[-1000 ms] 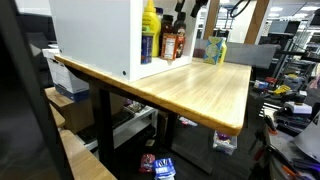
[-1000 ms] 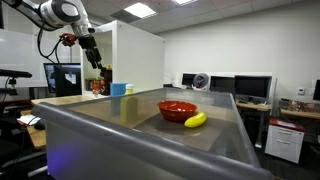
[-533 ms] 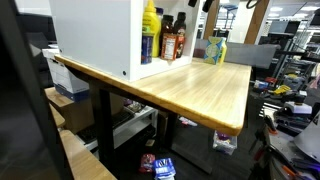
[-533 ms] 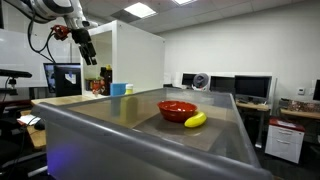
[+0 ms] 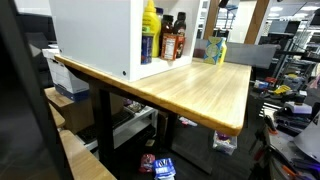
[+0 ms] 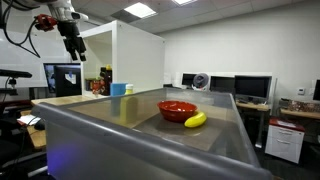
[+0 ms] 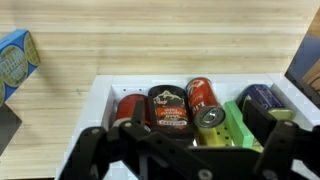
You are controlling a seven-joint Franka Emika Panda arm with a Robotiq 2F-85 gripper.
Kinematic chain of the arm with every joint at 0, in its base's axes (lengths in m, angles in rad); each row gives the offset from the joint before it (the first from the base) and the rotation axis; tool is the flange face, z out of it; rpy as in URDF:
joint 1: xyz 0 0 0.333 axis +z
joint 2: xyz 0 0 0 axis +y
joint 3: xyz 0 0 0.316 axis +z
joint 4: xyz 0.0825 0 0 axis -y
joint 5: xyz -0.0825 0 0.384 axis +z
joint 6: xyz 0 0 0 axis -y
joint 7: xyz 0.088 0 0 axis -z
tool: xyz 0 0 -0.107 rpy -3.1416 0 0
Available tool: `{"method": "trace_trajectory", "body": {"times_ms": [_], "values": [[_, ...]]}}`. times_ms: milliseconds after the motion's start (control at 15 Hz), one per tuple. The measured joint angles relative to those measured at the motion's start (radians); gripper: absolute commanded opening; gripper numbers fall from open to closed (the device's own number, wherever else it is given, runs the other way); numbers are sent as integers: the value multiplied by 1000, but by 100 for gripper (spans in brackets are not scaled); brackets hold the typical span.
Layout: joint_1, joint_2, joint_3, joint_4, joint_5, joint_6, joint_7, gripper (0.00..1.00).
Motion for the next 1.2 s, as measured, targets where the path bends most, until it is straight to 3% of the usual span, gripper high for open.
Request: {"method": "trace_trajectory", "body": {"times_ms": [267,667,1200], "values": [[10,-47,-12,-8,0,-119,-106,100],[-24,-78,1,-3,-46,-317,-102,100],[-42,-92,0,-2,-55,-373,-102,100]]}}
